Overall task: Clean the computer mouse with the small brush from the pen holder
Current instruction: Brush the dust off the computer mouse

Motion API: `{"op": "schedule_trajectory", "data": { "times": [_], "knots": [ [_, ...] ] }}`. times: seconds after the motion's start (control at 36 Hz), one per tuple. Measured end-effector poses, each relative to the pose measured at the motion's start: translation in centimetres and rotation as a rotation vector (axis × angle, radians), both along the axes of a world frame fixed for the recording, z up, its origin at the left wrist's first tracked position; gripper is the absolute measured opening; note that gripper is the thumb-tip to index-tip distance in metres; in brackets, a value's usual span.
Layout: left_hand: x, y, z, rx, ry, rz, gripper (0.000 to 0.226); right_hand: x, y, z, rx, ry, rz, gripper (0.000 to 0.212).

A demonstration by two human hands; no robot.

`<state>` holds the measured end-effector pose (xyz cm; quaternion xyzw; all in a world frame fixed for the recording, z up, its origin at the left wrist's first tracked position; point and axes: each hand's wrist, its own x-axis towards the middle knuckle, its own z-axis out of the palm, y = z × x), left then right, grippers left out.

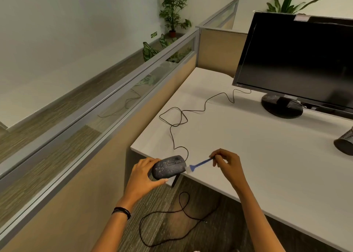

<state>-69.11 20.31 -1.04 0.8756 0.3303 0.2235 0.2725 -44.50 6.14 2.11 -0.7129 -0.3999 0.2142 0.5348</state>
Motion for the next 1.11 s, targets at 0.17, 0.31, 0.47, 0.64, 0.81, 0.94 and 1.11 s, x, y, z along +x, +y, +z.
{"op": "schedule_trajectory", "data": {
  "times": [0.17,0.31,0.47,0.64,0.81,0.94,1.11],
  "knots": [
    [-0.22,0.01,0.15,0.0,0.0,0.003,0.071,-0.07,-0.02,-0.09,-0.025,-0.023,0.039,0.03],
    [-0.18,0.07,0.17,-0.007,0.005,0.005,0.072,-0.35,-0.06,0.05,0.018,-0.007,0.006,0.031],
    [-0.32,-0.03,0.42,-0.006,0.002,0.0,0.072,-0.27,-0.02,-0.1,-0.035,-0.018,0.026,0.03],
    [-0.53,-0.11,0.61,-0.012,-0.002,0.002,0.073,-0.45,0.01,-0.01,0.014,-0.017,0.012,0.025],
    [-0.83,-0.03,0.5,-0.008,0.003,0.004,0.072,-0.63,-0.08,-0.03,0.013,-0.004,0.001,0.029],
    [-0.94,0.01,0.42,-0.011,0.006,0.01,0.073,-0.76,-0.01,0.03,-0.017,-0.011,0.026,0.029],
    [-1.04,0.07,0.27,-0.009,0.011,0.013,0.073,-0.78,0.16,-0.11,0.005,-0.009,-0.003,0.027]
  ]
}}
